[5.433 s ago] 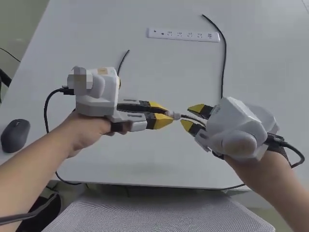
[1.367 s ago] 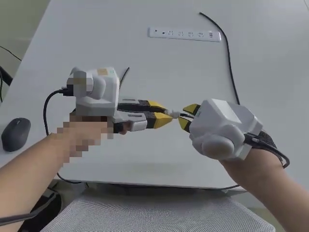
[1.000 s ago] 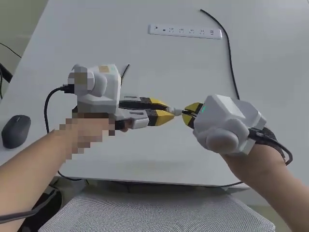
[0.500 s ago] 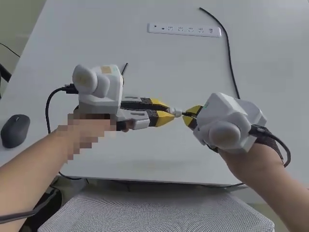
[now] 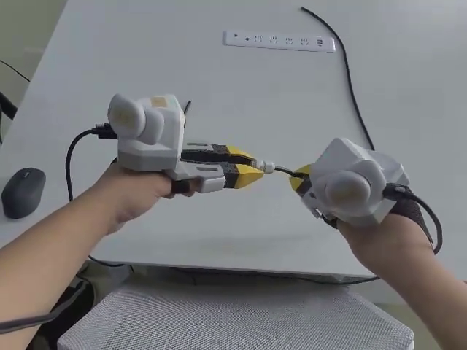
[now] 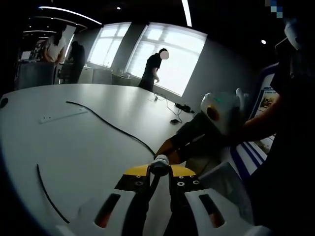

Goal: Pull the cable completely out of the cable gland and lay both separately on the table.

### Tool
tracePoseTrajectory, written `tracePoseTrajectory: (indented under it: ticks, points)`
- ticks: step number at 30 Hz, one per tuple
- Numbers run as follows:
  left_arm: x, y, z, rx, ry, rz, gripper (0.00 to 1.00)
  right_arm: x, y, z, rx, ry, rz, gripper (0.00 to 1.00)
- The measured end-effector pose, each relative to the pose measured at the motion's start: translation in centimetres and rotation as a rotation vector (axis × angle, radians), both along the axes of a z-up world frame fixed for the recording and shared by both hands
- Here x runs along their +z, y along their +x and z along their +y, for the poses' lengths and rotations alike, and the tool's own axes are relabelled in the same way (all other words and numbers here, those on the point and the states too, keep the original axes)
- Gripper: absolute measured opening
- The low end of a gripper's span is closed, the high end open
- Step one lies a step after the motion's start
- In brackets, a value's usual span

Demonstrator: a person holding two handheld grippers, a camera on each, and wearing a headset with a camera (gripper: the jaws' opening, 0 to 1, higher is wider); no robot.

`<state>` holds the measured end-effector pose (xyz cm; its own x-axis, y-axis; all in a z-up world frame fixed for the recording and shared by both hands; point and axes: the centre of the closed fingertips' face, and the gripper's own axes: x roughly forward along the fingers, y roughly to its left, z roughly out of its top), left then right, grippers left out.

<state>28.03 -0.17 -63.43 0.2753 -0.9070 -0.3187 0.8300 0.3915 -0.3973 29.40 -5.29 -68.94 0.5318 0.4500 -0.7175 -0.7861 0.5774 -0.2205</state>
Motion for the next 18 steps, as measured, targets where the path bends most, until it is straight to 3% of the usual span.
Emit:
tracePoseTrajectory:
  ticks: [4, 5, 10, 14, 18]
  points:
    - [-0.1, -0.2, -0.1, -0.002, -0.002, 0.002, 0.15, -0.9, -0.1, -0.9, -0.072, 0.007, 0.046, 0.00]
    - [0.0, -0.3, -0.2, -0.003, -0.004, 0.001, 0.15, -1.3, -0.3, -1.0, -0.112, 0.032, 0.087, 0.00]
    - [0.0, -0.4, -0.5, -0.009, 0.002, -0.004, 0.15, -1.6, 0.0, -1.3, -0.139, 0.031, 0.096, 0.00]
    - [0.1, -0.4, -0.6, -0.005, -0.007, -0.007, 0.14, -2.1, 0.1, -1.6, -0.189, 0.043, 0.144, 0.00]
    - [0.4, -0.4, -0.4, -0.002, -0.015, -0.012, 0.14, -2.4, 0.1, -2.4, -0.213, 0.036, 0.159, 0.00]
